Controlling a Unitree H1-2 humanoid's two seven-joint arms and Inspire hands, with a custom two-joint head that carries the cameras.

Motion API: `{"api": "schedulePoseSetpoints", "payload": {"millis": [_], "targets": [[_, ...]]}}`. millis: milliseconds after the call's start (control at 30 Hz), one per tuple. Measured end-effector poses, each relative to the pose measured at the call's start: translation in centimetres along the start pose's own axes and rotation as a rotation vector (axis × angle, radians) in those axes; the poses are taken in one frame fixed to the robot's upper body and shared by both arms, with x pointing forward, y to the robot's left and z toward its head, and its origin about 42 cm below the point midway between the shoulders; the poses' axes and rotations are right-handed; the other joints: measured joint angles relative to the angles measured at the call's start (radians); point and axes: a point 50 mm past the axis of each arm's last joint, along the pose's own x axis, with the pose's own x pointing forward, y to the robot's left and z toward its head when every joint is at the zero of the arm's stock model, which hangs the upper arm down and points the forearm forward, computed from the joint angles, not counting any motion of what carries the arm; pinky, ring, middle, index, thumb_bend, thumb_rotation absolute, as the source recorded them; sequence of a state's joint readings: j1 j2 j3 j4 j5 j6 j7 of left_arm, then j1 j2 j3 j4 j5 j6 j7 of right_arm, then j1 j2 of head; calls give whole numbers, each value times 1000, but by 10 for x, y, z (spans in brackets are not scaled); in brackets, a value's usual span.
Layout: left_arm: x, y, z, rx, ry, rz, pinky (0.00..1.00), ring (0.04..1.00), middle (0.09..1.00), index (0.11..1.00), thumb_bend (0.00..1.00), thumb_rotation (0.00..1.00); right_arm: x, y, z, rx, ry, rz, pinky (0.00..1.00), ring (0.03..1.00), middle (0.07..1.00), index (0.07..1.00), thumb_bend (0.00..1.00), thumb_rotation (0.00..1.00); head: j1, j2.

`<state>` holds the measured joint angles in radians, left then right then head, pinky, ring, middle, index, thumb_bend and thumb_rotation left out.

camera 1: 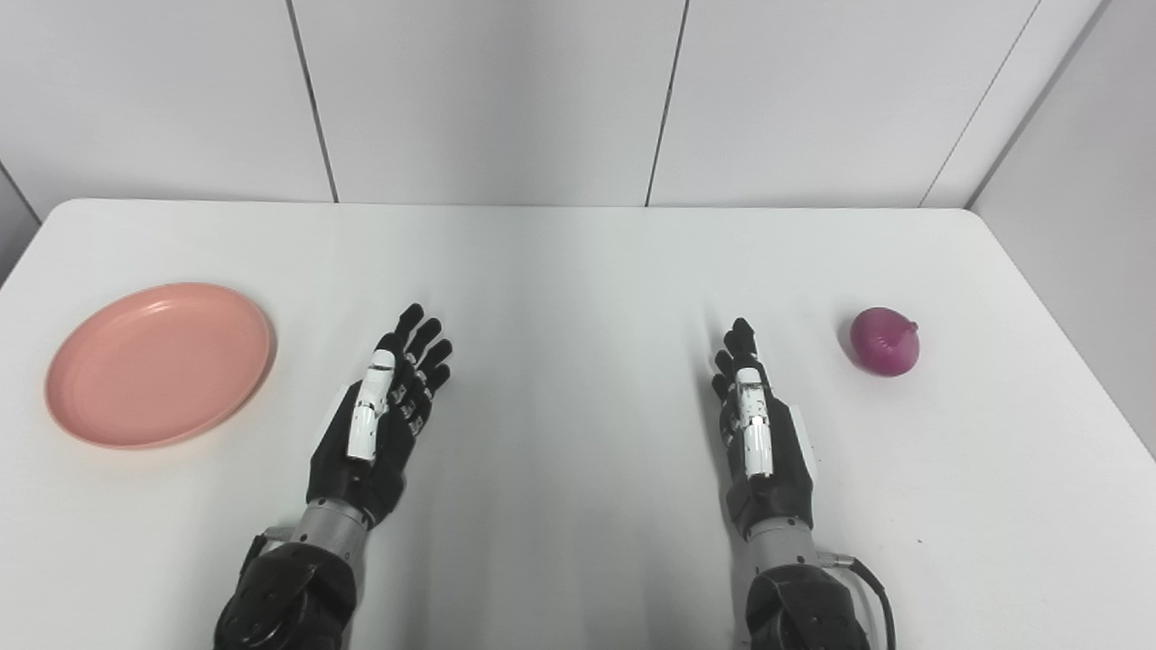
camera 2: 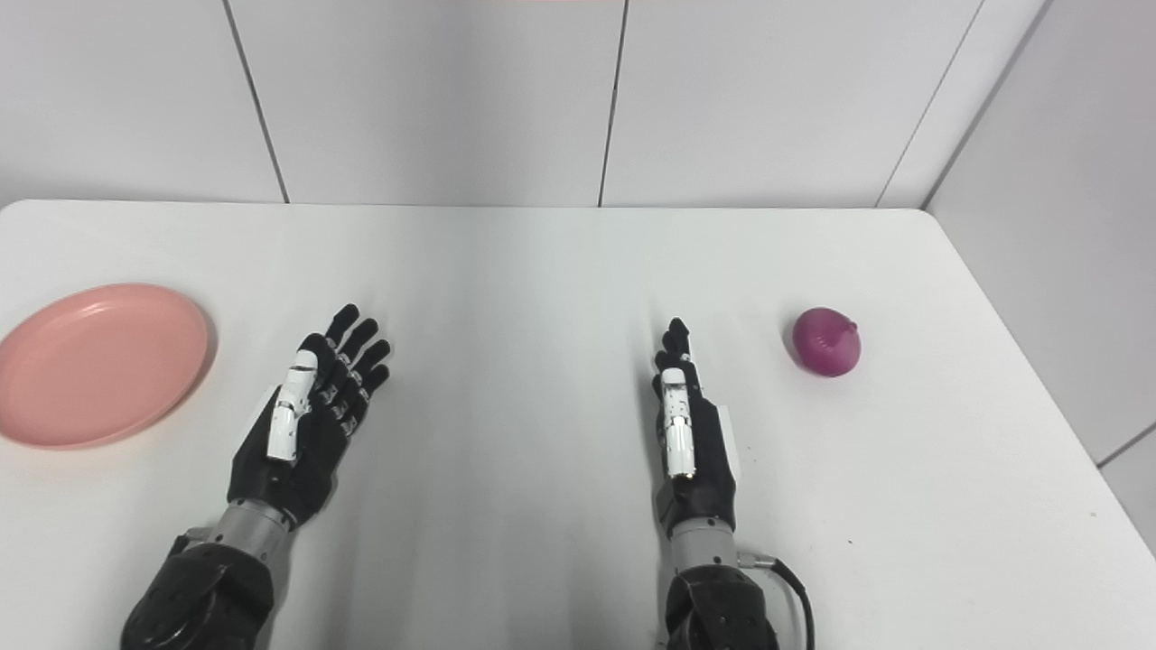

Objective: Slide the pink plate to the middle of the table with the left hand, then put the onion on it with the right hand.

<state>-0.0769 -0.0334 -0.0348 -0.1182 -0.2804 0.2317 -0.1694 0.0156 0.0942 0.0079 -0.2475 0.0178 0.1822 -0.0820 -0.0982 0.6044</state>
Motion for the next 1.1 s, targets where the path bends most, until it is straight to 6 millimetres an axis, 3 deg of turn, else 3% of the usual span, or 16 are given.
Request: {"api": "schedulePoseSetpoints", "payload": {"millis": [1100], "targets": [[0, -1, 0, -1, -1, 2, 987, 973, 985, 984, 459, 1000, 0, 0, 0, 2, 0, 1, 1000, 1000, 1000, 1000, 296, 1000, 6, -5]]}}
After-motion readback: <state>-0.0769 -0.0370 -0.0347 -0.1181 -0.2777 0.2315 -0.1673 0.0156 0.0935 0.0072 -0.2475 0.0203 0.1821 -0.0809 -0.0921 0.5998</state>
